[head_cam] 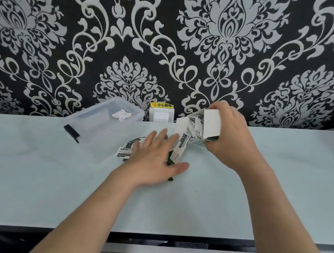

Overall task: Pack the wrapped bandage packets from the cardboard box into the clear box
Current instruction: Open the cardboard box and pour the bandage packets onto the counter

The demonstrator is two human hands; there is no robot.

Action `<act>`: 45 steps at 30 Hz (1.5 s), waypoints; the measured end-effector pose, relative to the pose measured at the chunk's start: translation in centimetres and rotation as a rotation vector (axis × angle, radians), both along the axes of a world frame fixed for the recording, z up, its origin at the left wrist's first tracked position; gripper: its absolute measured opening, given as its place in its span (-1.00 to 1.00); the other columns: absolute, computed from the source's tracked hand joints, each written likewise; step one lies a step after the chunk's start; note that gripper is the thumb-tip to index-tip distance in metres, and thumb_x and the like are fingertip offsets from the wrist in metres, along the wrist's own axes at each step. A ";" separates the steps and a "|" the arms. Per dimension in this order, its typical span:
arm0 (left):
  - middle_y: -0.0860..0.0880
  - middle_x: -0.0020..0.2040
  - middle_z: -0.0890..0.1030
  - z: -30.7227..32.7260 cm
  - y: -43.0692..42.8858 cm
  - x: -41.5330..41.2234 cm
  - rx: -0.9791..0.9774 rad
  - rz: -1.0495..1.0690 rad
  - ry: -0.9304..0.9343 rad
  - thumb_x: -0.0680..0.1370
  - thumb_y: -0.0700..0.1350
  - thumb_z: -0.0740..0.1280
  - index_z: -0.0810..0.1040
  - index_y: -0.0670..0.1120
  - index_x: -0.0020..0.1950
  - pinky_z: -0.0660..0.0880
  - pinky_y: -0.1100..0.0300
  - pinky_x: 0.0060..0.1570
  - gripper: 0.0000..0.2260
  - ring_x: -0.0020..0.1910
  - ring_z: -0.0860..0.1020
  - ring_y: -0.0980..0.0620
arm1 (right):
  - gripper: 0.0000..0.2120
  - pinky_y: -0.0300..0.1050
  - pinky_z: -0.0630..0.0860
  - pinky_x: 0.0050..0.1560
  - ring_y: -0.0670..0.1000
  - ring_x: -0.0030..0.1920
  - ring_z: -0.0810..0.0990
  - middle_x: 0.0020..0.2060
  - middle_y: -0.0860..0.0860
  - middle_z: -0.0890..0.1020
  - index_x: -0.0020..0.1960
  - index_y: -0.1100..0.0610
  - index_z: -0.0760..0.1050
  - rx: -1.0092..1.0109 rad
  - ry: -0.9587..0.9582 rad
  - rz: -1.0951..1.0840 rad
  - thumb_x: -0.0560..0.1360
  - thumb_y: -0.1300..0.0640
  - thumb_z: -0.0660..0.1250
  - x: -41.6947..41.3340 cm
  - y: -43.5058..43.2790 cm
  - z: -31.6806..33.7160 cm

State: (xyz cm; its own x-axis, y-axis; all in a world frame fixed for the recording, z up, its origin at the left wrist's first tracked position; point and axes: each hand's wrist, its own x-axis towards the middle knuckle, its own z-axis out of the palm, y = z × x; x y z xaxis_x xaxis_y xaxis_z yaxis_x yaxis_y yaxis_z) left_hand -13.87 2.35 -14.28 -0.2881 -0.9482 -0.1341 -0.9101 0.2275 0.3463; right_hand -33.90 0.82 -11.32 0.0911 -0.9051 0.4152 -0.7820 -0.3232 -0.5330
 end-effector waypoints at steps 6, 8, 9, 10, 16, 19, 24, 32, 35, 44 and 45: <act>0.10 0.60 -0.14 -1.8 -0.1 -0.1 0.115 0.101 -0.223 0.60 0.29 -0.06 -0.03 0.33 0.51 -0.10 -0.42 0.38 -0.53 0.56 -0.18 -0.16 | -0.38 0.09 0.44 0.11 0.08 0.28 0.30 0.21 -0.04 0.42 0.31 0.03 0.32 -0.061 0.046 -0.089 0.33 0.29 0.45 -0.4 0.0 0.0; 0.10 0.60 -0.09 -1.6 0.2 0.2 0.109 0.137 -0.221 0.60 0.28 -0.06 -0.01 0.34 0.50 -0.02 -0.41 0.37 -0.55 0.55 -0.12 -0.18 | -0.37 0.12 0.44 0.10 0.08 0.27 0.29 0.21 -0.05 0.41 0.31 0.02 0.31 -0.043 0.039 -0.086 0.32 0.27 0.46 -0.4 0.1 0.0; 0.09 0.60 -0.06 -1.5 0.4 0.4 0.095 0.157 -0.230 0.59 0.31 -0.06 0.00 0.35 0.49 0.03 -0.39 0.37 -0.55 0.55 -0.07 -0.19 | -0.36 0.12 0.44 0.11 0.07 0.26 0.29 0.21 -0.05 0.40 0.31 0.01 0.31 -0.020 0.023 -0.065 0.31 0.25 0.47 -0.3 0.0 -0.1; 0.07 0.60 -0.03 -1.6 0.4 0.7 0.077 0.180 -0.240 0.57 0.33 -0.05 0.01 0.36 0.48 0.07 -0.38 0.36 -0.54 0.54 -0.04 -0.21 | -0.35 0.12 0.44 0.12 0.06 0.25 0.29 0.22 -0.06 0.40 0.31 0.00 0.31 -0.008 0.012 -0.040 0.31 0.23 0.48 -0.1 0.1 -0.2; 0.03 0.60 -0.13 -0.8 0.5 1.0 0.109 0.276 -0.209 0.48 0.45 0.03 -0.12 0.30 0.52 0.02 -0.40 0.37 -0.32 0.55 -0.12 -0.20 | -0.36 0.03 0.43 0.13 0.05 0.25 0.29 0.22 -0.05 0.43 0.30 0.03 0.36 -0.164 0.061 -0.006 0.29 0.27 0.48 0.7 0.1 0.2; 0.00 0.57 0.08 1.3 0.8 1.0 -0.155 0.250 -0.044 0.47 0.29 0.27 0.02 0.12 0.54 0.14 -0.18 0.38 -0.26 0.53 0.04 -0.06 | -0.34 0.16 0.45 0.17 0.09 0.35 0.27 0.24 -0.03 0.43 0.31 0.04 0.37 -0.207 0.150 0.005 0.27 0.31 0.48 1.2 -0.2 -0.3; 0.07 -0.07 0.64 3.5 0.9 -1.4 -0.312 0.259 0.790 0.56 -0.08 0.31 0.58 0.01 0.09 0.53 0.21 -0.09 -0.87 -0.13 0.56 0.18 | -0.31 0.24 0.32 0.34 0.22 0.45 0.19 0.33 0.10 0.37 0.29 0.05 0.38 -0.314 0.158 0.027 0.22 0.42 0.43 3.4 -0.1 -0.6; -0.10 -0.21 0.67 4.1 -0.4 -1.0 0.046 0.533 1.298 0.43 -0.29 0.48 0.52 -0.10 0.00 0.47 0.34 -0.43 -0.77 -0.41 0.56 0.11 | -0.34 0.25 0.31 0.33 0.24 0.43 0.22 0.35 0.16 0.33 0.25 0.08 0.41 -0.373 0.129 0.066 0.20 0.43 0.43 4.5 -0.2 -0.6; -0.13 -0.18 0.70 3.9 -0.8 0.2 -0.014 0.548 1.224 0.44 -0.33 0.47 0.56 -0.08 -0.03 0.60 0.22 -0.25 -0.79 -0.27 0.66 0.01 | -0.35 0.24 0.33 0.31 0.24 0.41 0.24 0.34 0.17 0.34 0.25 0.07 0.41 -0.354 0.109 0.051 0.22 0.42 0.45 4.6 -0.3 -0.9; -0.02 0.09 0.53 1.8 -0.5 3.6 -0.274 0.444 0.447 0.54 -0.13 0.30 0.45 0.00 0.27 0.45 0.09 -0.02 -0.70 0.02 0.54 -0.04 | -0.18 0.24 0.24 0.31 0.16 0.50 0.08 0.43 0.06 0.25 0.28 -0.06 0.38 -0.246 0.301 -0.022 0.12 0.48 0.38 6.6 0.1 -0.5; -0.04 0.16 0.48 1.2 -0.2 3.5 -0.332 0.415 0.345 0.54 -0.15 0.29 0.41 -0.02 0.29 0.39 0.12 -0.05 -0.68 0.06 0.51 -0.07 | -0.18 0.25 0.26 0.26 0.16 0.50 0.06 0.44 0.05 0.24 0.28 -0.08 0.37 -0.212 0.321 -0.022 0.12 0.47 0.38 7.0 0.2 -0.7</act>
State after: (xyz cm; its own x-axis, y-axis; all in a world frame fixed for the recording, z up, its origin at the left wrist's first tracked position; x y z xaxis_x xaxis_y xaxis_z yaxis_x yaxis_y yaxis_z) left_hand -10.36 2.12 -13.03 0.1380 -0.9654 0.2212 -0.7942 0.0256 0.6071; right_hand -26.90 0.98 -12.05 0.2280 -0.8055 0.5469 -0.9063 -0.3810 -0.1832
